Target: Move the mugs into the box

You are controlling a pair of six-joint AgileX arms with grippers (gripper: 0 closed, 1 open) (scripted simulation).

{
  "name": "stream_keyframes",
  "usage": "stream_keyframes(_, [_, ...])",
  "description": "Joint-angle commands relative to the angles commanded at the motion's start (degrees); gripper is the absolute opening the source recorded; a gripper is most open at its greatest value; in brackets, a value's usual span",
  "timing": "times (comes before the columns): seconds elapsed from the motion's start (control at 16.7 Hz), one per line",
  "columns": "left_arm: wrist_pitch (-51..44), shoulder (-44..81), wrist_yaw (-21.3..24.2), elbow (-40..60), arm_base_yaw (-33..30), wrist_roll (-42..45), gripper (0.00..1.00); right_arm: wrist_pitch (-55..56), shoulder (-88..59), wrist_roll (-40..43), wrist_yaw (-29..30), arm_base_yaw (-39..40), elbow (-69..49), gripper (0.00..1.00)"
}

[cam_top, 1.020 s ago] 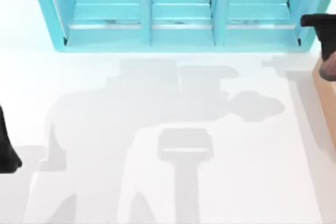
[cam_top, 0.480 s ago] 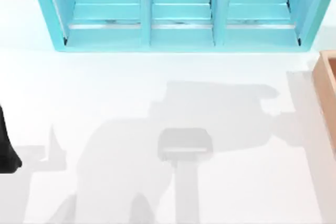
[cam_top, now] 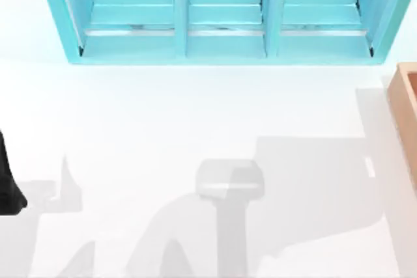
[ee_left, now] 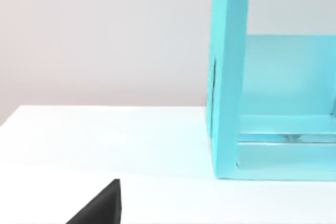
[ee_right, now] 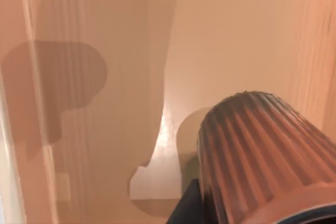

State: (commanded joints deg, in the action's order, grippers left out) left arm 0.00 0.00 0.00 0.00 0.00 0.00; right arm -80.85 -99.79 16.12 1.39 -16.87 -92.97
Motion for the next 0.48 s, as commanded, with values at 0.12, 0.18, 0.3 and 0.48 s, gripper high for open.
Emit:
stream_keyframes(0.12, [0.0, 0.0, 0.0, 0.0, 0.0, 0.0, 1.0, 0.2, -0.23, -0.13, -0.01, 0.25, 0.0, 0.0])
stream_keyframes(0.18, [0.0, 0.0, 0.0, 0.0, 0.0, 0.0, 1.0, 0.96, -0.24, -0.09, -0.02, 0.26, 0.76, 0.0])
stream_keyframes(0.3, [0.0, 0.0, 0.0, 0.0, 0.0, 0.0, 1.0, 4.11, -0.19, -0.13, -0.01, 0.19, 3.86, 0.0])
stream_keyframes(0.48, [0.0, 0.0, 0.0, 0.0, 0.0, 0.0, 1.0, 9.82, -0.29, -0.1, 0.0, 0.09, 9.44, 0.0])
